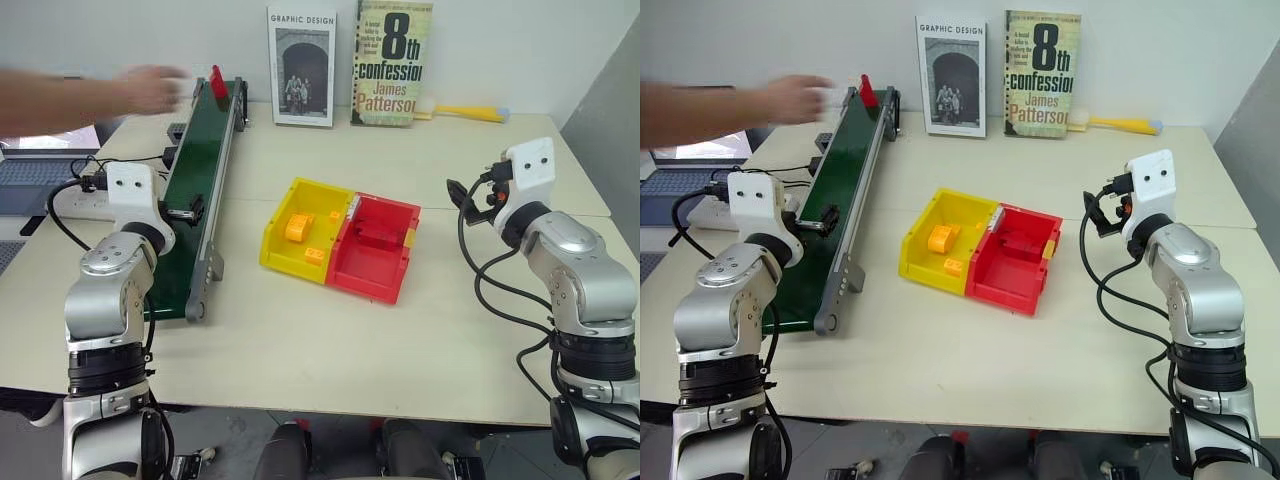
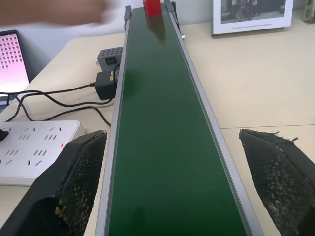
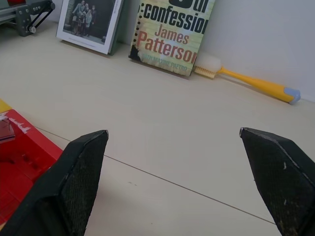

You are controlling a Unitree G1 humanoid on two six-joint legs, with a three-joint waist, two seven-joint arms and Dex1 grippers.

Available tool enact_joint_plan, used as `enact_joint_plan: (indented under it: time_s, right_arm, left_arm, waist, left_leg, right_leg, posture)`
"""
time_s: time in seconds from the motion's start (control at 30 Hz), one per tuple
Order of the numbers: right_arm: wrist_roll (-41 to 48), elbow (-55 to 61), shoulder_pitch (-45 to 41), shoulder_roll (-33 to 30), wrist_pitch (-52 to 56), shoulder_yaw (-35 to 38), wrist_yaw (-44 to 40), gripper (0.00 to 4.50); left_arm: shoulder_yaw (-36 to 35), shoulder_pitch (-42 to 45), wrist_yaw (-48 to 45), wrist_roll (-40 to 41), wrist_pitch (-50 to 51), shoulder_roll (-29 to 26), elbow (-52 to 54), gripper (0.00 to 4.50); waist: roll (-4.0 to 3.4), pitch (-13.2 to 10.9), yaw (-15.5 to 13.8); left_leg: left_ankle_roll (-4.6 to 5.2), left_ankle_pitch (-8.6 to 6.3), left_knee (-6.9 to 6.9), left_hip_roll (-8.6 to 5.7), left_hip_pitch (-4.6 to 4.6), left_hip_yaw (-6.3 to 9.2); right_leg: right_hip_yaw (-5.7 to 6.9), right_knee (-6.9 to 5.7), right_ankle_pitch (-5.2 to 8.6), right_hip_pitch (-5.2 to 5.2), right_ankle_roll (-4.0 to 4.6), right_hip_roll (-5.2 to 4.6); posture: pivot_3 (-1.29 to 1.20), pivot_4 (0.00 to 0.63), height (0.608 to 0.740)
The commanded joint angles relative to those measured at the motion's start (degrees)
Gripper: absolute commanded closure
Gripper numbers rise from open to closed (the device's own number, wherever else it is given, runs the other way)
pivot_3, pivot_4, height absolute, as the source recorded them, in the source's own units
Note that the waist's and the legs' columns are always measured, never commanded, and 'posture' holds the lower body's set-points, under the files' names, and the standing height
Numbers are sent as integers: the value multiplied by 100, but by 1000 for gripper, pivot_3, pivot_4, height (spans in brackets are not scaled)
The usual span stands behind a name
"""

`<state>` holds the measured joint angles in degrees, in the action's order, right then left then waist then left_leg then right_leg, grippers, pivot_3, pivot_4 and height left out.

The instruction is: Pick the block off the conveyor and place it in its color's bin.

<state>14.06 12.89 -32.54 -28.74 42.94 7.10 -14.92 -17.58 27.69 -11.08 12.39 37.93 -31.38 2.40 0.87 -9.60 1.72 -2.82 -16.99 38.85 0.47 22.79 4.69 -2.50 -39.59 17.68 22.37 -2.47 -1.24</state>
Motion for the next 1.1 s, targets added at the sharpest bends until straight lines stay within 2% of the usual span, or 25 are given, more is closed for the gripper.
enact_joint_plan:
  time_s: [0.03,0.53,0.73,0.83,1.0,1.1]
  right_arm:
    - [-59,98,-132,-25,-123,38,-32,0]
    - [-59,-38,-228,-7,-186,-33,-103,0]
    - [-32,-203,-396,-110,-319,-125,-402,0]
    - [250,-292,-572,-124,-341,-119,-833,0]
    - [740,-591,-1228,-337,-352,-333,-2068,0]
    - [1413,-404,-1510,-340,-72,-369,-2856,0]
  left_arm:
    - [-175,-2,64,-33,-54,-101,283,4]
    - [-591,-129,356,122,-119,53,505,4]
    - [-609,-81,314,259,-121,156,506,4]
    - [-594,3,332,306,-127,205,419,4]
    - [-323,334,479,107,-172,301,-32,4]
    - [-243,557,604,48,-193,376,-316,4]
  waist:
    - [0,0,1]
    - [0,0,2]
    - [0,0,3]
    - [0,0,6]
    - [-1,0,10]
    - [0,0,7]
  left_leg:
    - [0,0,0,0,-1,-1]
    - [0,0,0,0,0,0]
    - [0,0,0,0,0,-1]
    - [0,0,0,0,-2,-1]
    - [1,0,0,-2,-2,-1]
    - [1,-1,0,-1,-3,3]
  right_leg:
    - [-1,0,0,0,0,0]
    - [0,1,0,0,0,0]
    - [0,0,0,0,0,0]
    - [0,0,0,0,0,0]
    - [0,1,0,0,0,0]
    - [4,4,0,-3,0,1]
  posture:
    - [0,150,740]
    - [0,150,740]
    - [0,150,740]
    - [0,150,740]
    - [0,150,740]
    - [0,150,740]
